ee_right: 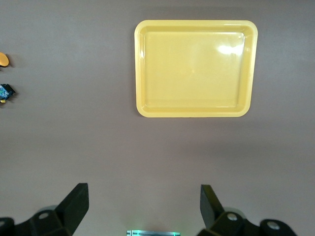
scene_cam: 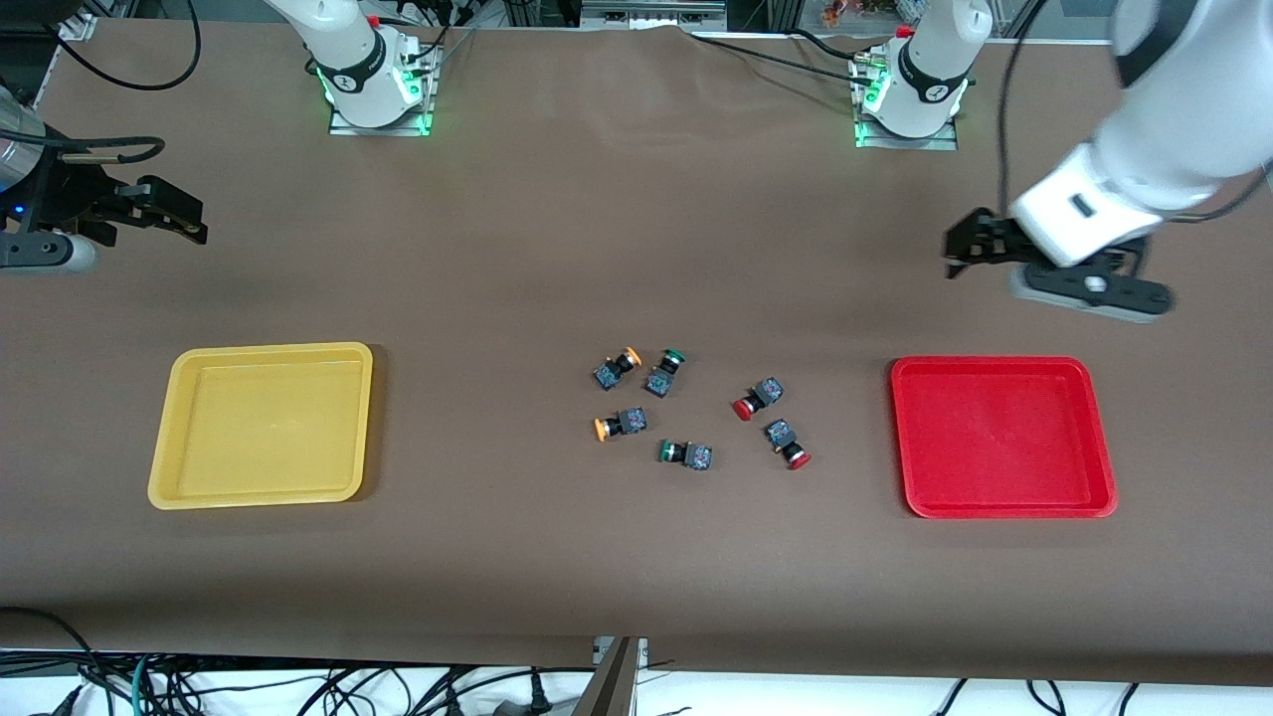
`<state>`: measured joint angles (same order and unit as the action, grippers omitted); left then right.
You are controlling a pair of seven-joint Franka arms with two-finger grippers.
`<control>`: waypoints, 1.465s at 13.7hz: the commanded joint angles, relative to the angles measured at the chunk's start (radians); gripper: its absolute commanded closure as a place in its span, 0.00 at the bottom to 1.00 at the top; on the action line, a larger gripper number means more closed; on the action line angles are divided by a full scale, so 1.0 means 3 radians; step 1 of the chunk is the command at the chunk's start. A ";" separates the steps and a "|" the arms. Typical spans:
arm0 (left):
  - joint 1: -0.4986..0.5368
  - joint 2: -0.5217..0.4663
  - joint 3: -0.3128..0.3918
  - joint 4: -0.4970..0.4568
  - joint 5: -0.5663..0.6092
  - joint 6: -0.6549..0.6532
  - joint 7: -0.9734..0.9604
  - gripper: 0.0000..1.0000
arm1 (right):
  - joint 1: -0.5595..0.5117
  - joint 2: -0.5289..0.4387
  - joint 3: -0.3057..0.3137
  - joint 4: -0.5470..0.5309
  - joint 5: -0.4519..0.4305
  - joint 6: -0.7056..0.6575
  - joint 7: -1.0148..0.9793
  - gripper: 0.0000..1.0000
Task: Place red and yellow buttons in trays
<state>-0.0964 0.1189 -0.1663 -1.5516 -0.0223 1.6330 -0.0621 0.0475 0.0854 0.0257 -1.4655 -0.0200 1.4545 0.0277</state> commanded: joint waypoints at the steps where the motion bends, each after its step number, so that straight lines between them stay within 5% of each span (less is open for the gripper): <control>1: -0.0001 0.0145 -0.0237 0.0069 -0.0008 0.0043 -0.0146 0.00 | -0.0036 0.0022 0.0032 0.0068 -0.0036 -0.0011 -0.0041 0.00; 4: -0.0057 0.0283 -0.0417 0.0176 0.0003 0.0084 -0.0095 0.00 | -0.0036 0.0022 0.0027 0.0068 -0.0036 -0.0011 -0.0041 0.00; 12: -0.0384 0.0575 -0.0422 0.0314 0.0304 0.0211 0.0794 0.00 | -0.0025 0.0175 0.0032 0.0063 -0.0056 0.0040 -0.0031 0.00; 20: -0.0374 0.1142 -0.0412 0.0274 0.0315 0.0640 0.0907 0.00 | 0.0031 0.0773 0.0047 0.0058 -0.0056 0.0555 0.0061 0.00</control>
<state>-0.2063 0.3895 -0.2899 -1.4930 0.0483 1.7812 0.1877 0.0498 0.2670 0.0291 -1.4659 -0.0373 1.5838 0.0298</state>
